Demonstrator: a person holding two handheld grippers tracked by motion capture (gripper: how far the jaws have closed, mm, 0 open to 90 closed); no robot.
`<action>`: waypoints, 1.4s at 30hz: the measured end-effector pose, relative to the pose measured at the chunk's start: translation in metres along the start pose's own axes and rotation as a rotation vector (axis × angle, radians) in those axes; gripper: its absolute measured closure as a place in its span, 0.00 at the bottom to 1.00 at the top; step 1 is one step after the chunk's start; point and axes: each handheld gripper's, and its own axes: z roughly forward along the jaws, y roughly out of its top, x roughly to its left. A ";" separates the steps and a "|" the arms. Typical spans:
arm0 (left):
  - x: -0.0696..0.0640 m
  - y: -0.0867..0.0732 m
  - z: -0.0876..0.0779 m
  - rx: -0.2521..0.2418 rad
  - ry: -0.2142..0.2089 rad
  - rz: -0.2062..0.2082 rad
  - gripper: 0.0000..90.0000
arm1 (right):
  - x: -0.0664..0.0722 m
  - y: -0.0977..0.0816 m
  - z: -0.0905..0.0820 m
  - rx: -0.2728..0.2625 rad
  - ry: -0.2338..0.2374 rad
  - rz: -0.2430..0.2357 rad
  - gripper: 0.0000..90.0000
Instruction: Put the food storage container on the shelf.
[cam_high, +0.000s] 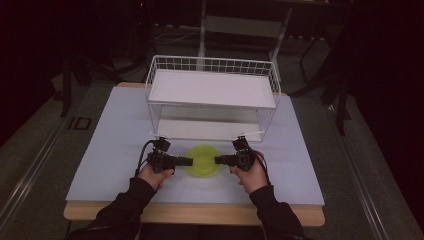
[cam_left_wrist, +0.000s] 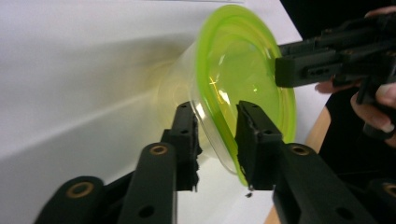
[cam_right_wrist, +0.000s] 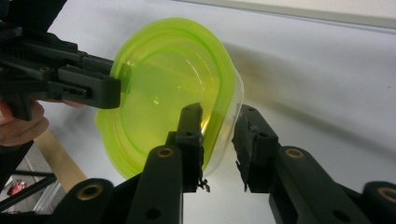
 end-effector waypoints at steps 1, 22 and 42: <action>-0.001 -0.001 -0.001 -0.002 0.003 -0.004 0.84 | 0.002 -0.001 -0.002 -0.008 0.008 0.015 0.86; -0.049 0.019 -0.036 -0.070 0.057 0.065 0.91 | 0.032 0.007 -0.044 -0.163 -0.029 -0.080 0.89; -0.088 0.060 -0.079 -0.150 0.037 0.127 0.91 | 0.065 0.044 -0.094 -0.278 -0.018 -0.122 0.89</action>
